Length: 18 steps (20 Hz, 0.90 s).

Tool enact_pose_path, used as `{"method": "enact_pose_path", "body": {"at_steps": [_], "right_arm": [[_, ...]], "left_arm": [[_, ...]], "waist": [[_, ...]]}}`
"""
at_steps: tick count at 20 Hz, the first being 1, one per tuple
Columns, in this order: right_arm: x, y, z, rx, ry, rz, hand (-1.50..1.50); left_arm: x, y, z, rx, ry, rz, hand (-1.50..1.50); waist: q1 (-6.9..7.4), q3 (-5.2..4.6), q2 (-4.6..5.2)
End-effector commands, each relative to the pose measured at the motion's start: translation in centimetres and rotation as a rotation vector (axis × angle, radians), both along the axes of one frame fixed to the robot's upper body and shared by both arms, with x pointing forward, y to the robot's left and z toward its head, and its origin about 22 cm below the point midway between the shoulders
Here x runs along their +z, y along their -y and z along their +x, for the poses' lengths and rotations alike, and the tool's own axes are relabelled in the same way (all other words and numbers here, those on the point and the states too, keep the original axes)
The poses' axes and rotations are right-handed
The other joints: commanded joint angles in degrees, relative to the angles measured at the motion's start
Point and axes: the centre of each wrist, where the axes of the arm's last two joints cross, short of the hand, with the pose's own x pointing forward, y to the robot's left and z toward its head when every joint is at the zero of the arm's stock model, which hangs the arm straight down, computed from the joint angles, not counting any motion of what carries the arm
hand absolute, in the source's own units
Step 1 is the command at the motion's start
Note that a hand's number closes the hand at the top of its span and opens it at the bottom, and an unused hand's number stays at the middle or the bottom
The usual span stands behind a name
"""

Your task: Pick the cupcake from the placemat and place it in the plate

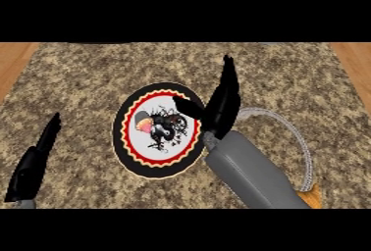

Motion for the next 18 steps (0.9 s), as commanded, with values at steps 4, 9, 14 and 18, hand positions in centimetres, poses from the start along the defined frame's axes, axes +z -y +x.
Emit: {"method": "enact_pose_path", "body": {"at_steps": [4, 9, 14, 18], "right_arm": [[-2.4, 3.5, -6.5, -0.06, 0.155, 0.204, -1.5], [-2.3, 8.7, -11.0, -0.026, 0.184, 0.127, -1.5], [-3.6, 12.5, -13.8, -0.056, 0.175, 0.094, -1.5], [-2.7, 13.5, -16.3, -0.045, 0.165, 0.12, -1.5]], "left_arm": [[0.2, -1.8, -1.8, 0.031, -0.017, -0.017, 0.0], [0.9, -1.2, -0.2, 0.024, -0.007, -0.009, 0.0], [1.5, -0.8, -0.9, 0.019, 0.008, 0.014, 0.0], [1.4, -2.3, 1.0, 0.024, 0.013, 0.004, 0.0]], "waist": [[-1.8, 0.03, -0.22], [-1.32, 0.0, 0.14], [-0.51, 0.03, 0.29], [-0.75, -0.01, 0.29]]}}
